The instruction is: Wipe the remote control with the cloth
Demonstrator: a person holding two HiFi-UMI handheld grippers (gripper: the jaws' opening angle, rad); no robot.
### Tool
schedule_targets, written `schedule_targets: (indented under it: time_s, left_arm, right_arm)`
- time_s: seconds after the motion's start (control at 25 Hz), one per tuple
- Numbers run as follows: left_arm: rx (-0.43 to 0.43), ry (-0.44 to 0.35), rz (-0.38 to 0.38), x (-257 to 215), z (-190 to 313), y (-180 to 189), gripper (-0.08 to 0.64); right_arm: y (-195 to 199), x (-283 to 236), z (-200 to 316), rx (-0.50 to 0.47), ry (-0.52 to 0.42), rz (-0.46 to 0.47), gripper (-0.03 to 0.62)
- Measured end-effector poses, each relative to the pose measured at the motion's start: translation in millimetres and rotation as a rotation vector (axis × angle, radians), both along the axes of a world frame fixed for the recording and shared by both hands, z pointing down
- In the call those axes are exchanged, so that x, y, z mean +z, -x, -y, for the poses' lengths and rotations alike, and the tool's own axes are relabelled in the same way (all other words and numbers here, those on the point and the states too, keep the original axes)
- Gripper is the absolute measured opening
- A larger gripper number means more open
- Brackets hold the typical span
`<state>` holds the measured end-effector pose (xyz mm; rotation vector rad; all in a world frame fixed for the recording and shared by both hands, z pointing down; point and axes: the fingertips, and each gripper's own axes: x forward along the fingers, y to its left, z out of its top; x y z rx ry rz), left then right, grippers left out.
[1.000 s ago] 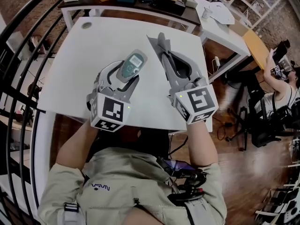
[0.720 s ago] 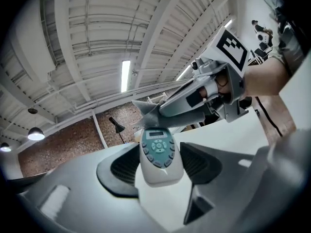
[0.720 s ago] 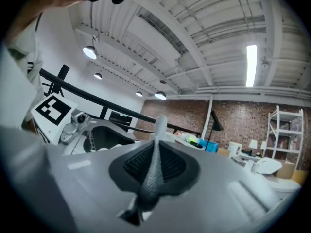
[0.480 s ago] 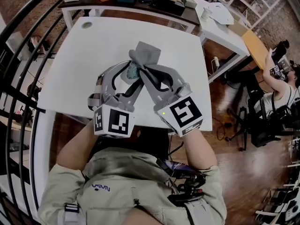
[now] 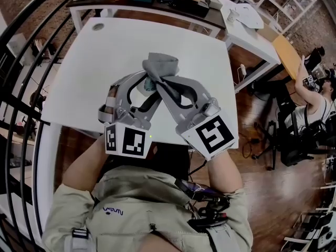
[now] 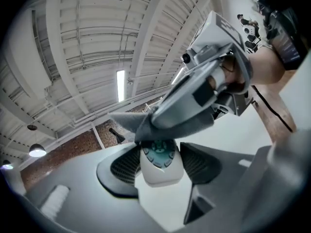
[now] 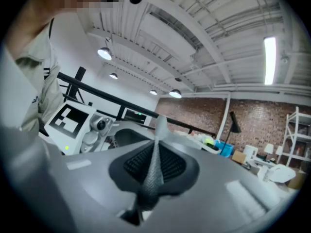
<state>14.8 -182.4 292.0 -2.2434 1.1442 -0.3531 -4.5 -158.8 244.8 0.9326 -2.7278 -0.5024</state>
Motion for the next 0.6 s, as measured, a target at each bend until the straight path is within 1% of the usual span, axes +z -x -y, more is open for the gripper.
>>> schedule_targets:
  time_s: [0.08,0.12,0.2,0.24,0.32,0.4,0.48,0.6]
  left_arm:
    - [0.004,-0.011,0.015,1,-2,-2,0.273]
    - [0.005,-0.019,0.027,2,-3,-4,0.273]
    - [0.005,-0.045,0.056,3,-6,-7,0.273]
    - [0.004,-0.059,0.072,3,-8,-9,0.273]
    - [0.003,-0.083,0.100,4,-10,-13,0.273]
    - [0.001,-0.093,0.113,4,-9,-14,0.273]
    - [-0.002,-0.090,0.114,4,-6,-14,0.273]
    - [-0.004,-0.081,0.100,3,-3,-12,0.273]
  right_arm:
    - [-19,-21,8,0.089,-0.058,0.062,0.018]
    - [-29,-28,13,0.131,-0.091,0.068,0.018]
    - [-40,-37,22,0.192,-0.136,0.049,0.018]
    - [-41,-37,26,0.205,-0.146,0.026,0.018]
    - [-34,-31,27,0.191,-0.154,-0.037,0.018]
    - [-22,-19,20,0.145,-0.142,-0.113,0.018]
    - [-9,-2,9,0.095,-0.100,-0.177,0.018]
    - [10,20,-8,0.013,-0.028,-0.222,0.018]
